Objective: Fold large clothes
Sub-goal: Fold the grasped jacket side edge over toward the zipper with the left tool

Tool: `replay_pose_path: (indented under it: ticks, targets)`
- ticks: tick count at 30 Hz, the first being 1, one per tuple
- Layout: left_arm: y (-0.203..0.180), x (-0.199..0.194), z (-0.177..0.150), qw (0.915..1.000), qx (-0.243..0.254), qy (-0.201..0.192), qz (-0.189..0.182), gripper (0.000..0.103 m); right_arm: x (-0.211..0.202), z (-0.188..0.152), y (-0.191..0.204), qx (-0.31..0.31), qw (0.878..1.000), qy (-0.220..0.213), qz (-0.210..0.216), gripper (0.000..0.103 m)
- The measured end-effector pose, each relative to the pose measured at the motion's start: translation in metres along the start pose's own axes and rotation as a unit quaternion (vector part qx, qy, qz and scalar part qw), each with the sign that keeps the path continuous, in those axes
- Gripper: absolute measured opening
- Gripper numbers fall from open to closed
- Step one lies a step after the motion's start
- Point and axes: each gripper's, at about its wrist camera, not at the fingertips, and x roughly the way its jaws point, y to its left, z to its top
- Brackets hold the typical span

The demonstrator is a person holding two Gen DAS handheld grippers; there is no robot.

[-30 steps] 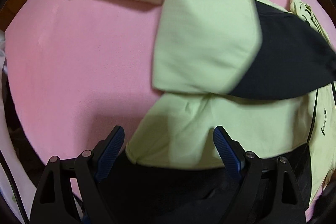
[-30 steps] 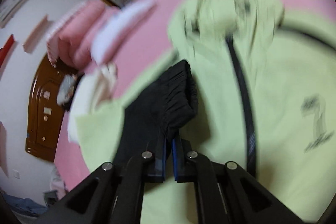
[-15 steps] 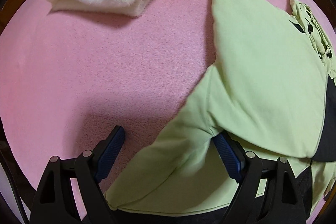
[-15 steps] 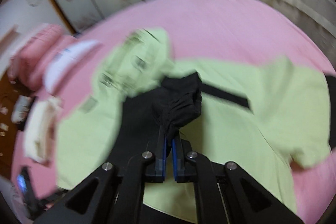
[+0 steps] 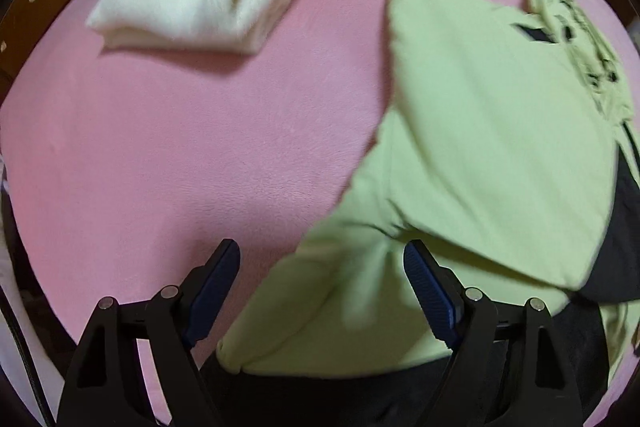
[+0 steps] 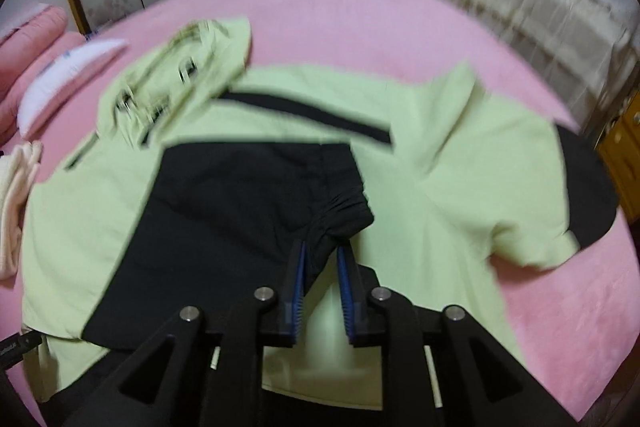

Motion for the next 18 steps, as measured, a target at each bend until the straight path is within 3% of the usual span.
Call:
replay_pose_path:
  ticks: [3,5,8,9,10,12,13,14,15,16,18]
  targets:
    - [-0.010,-0.030,-0.015,0.9994,0.028,-0.019,-0.013,0.083,-0.024,0.008,0.003,-0.022,0.999,-0.035,-0.009,0.025]
    - [-0.021,-0.045,-0.024,0.9970,0.056,-0.028,-0.046,0.080,-0.038,0.006,0.008,-0.041,0.997,-0.058,-0.001,0.039]
    - [-0.045,-0.064,-0.020,0.9880,0.101,-0.022,-0.114,0.051,-0.045,-0.001,0.020,-0.064,0.996,-0.053,0.027,0.047]
    - [-0.062,-0.064,-0.016,0.9846,0.105,-0.008,-0.139,0.037,-0.046,-0.002,0.022,-0.062,0.996,-0.049,0.051,0.047]
    - [-0.078,-0.062,-0.016,0.9827,0.103,0.005,-0.154,0.034,-0.043,-0.004,0.026,-0.057,0.993,-0.037,0.094,0.047]
    - [-0.095,-0.042,-0.010,0.9792,0.095,0.046,-0.173,0.031,-0.015,-0.015,0.034,-0.036,0.979,0.051,0.193,0.039]
    - [-0.103,-0.027,-0.006,0.9777,0.093,0.057,-0.179,0.023,-0.002,-0.020,0.037,-0.017,0.971,0.084,0.222,0.008]
    - [-0.107,-0.018,-0.007,0.9766,0.094,0.065,-0.182,0.018,0.017,-0.028,0.038,0.017,0.958,0.126,0.256,0.000]
    - [-0.114,-0.006,-0.005,0.9757,0.096,0.075,-0.183,0.009,0.028,-0.033,0.039,0.040,0.950,0.144,0.273,0.000]
    - [-0.122,0.007,-0.010,0.9752,0.098,0.079,-0.182,0.009,0.036,-0.037,0.041,0.065,0.939,0.153,0.301,0.000]
    - [-0.132,0.021,-0.007,0.9750,0.102,0.085,-0.179,0.008,0.041,-0.035,0.048,0.056,0.932,0.144,0.327,0.000]
